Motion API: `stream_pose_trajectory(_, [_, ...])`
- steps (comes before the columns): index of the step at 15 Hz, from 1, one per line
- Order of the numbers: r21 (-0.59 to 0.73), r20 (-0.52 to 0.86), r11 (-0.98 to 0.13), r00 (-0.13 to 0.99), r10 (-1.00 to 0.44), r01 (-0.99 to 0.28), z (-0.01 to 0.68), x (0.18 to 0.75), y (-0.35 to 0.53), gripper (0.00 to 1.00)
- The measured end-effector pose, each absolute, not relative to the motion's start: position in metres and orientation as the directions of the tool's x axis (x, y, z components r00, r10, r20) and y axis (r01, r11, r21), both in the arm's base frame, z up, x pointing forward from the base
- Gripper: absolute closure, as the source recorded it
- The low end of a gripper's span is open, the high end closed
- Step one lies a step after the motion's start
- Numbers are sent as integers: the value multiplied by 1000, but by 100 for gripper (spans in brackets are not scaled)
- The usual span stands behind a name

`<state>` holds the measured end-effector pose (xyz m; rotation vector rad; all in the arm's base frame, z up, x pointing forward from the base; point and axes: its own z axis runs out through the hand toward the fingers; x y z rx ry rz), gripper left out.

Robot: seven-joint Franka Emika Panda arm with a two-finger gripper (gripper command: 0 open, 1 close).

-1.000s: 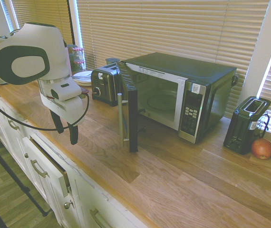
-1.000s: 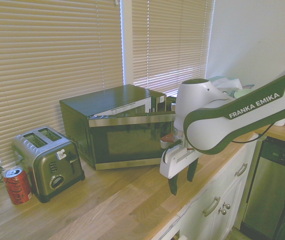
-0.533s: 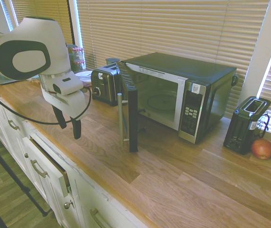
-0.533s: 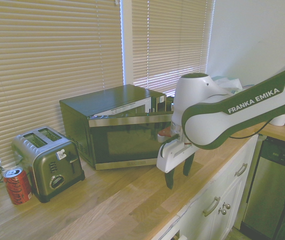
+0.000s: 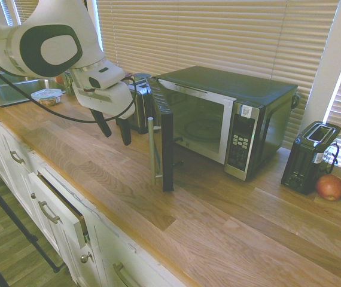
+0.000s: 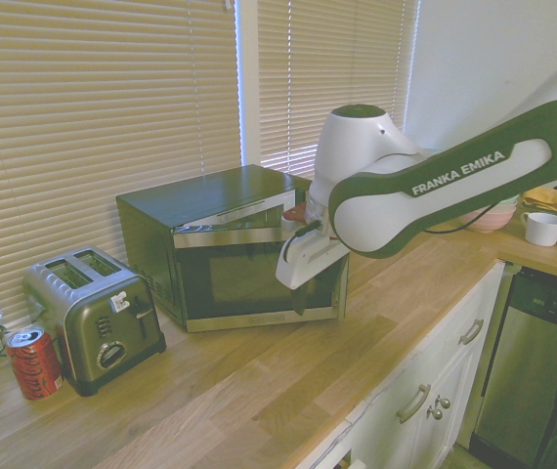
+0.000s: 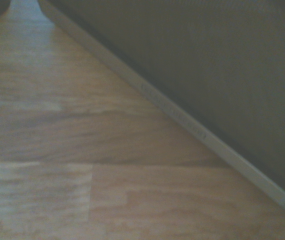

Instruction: Close the microwave

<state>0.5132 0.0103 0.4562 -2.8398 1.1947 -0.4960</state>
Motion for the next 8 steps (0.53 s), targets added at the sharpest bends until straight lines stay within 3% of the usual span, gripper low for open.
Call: stream_pose_trajectory(8, [-199,348,-690,608,-713,-696,500,541,-7,0])
